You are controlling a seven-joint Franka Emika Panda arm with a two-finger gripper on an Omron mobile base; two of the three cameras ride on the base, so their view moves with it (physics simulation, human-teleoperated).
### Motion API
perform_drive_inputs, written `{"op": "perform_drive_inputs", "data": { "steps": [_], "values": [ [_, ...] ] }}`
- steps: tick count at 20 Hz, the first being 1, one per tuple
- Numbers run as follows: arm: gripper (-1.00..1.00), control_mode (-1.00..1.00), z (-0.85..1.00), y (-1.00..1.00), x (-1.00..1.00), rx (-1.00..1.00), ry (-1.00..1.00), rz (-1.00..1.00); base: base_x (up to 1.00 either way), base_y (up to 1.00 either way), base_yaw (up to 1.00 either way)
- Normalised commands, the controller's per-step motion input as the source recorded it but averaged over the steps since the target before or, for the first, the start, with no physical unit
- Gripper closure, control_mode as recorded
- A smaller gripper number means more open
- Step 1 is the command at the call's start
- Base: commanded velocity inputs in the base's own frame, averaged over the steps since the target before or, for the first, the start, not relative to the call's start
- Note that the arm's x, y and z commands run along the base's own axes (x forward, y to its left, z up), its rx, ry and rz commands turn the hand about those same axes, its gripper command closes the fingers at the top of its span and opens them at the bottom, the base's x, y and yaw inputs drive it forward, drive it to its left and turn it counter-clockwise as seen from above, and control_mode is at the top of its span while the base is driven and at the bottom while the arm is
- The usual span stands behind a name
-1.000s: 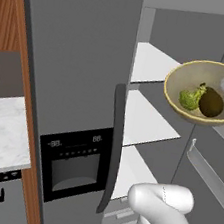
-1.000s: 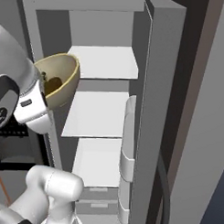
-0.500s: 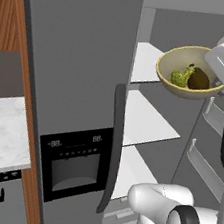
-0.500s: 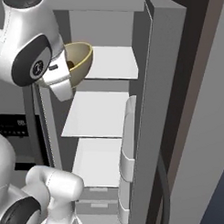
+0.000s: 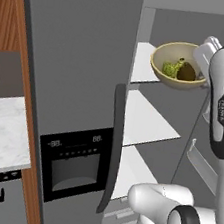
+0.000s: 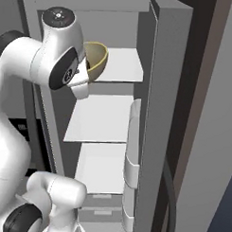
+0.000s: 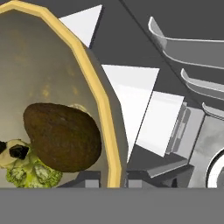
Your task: Place the bowl with the avocado and broccoli on the top shelf of the fridge. Place the bowl with the chicken drumstick and fish on the second highest shelf of the fridge.
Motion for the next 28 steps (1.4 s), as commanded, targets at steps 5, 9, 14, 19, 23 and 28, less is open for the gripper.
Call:
{"op": "perform_drive_inputs", "data": {
  "steps": [5, 9, 14, 19, 23, 28],
  "values": [
    [1.00, -1.00, 0.00, -0.01, 0.78, 0.13, -0.04, -0.08, 0.00, 0.00, 0.00],
    [1.00, -1.00, -0.03, 0.00, 0.73, 0.05, -0.01, -0.03, 0.00, 0.00, 0.00],
    [1.00, -1.00, -0.13, 0.00, 0.74, 0.01, 0.00, -0.01, 0.00, 0.00, 0.00],
    [1.00, -1.00, -0.20, 0.00, 0.74, 0.00, 0.02, 0.00, 0.00, 0.00, 0.00],
    [1.00, -1.00, -0.24, 0.00, 0.66, 0.00, 0.02, 0.00, 0.00, 0.00, 0.00],
    [1.00, -1.00, -0.22, 0.00, 0.78, 0.00, 0.02, 0.00, 0.00, 0.00, 0.00]
  ]
}}
